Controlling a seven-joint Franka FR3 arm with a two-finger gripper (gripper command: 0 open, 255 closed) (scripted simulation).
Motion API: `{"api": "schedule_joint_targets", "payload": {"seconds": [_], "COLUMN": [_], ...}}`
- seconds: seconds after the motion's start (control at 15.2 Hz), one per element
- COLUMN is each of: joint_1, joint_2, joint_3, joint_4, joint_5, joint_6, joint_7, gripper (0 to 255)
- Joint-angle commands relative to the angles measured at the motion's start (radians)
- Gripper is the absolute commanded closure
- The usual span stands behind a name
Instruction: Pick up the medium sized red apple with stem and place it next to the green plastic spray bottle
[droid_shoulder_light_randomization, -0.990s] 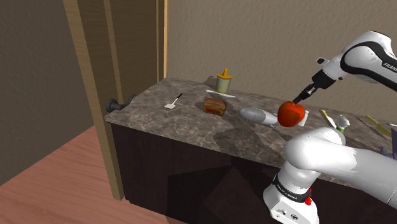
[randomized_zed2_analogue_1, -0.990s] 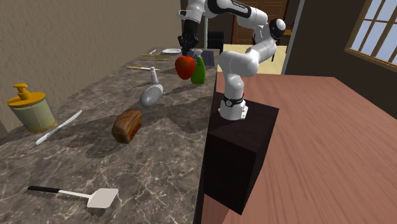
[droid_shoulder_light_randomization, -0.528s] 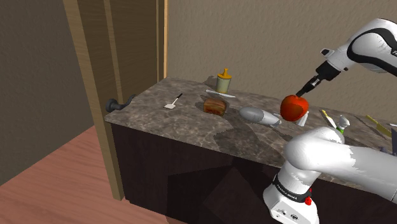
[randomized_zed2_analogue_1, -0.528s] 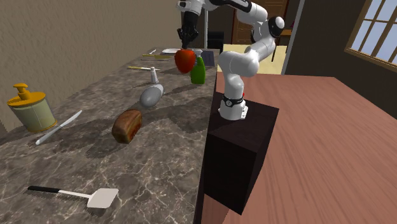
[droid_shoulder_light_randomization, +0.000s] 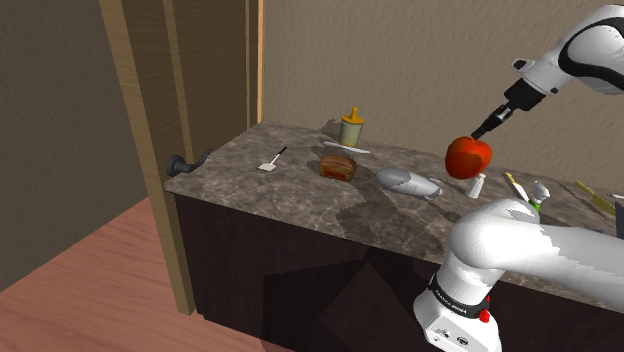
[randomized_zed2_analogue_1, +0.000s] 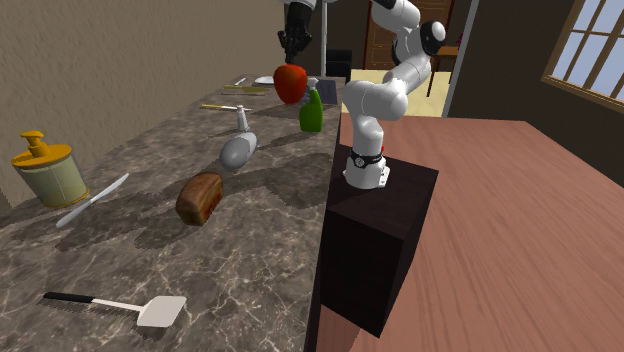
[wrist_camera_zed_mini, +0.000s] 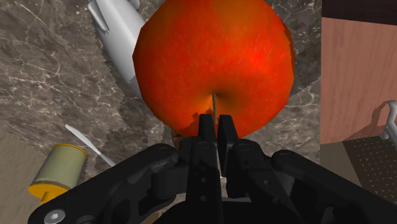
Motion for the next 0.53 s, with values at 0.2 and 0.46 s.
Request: {"api": "schedule_joint_targets", "payload": {"seconds": [0.2,0.46], "joint_1": [0.021,0.037], "joint_2": [0.037,0.070], "joint_3": [0.024,0.041], "joint_4": [0.076,0.141], "joint_5": [0.024,0.042], "joint_6": [-0.038,-0.070], "joint_7": [0.007,0.012], "gripper": [255,255]}}
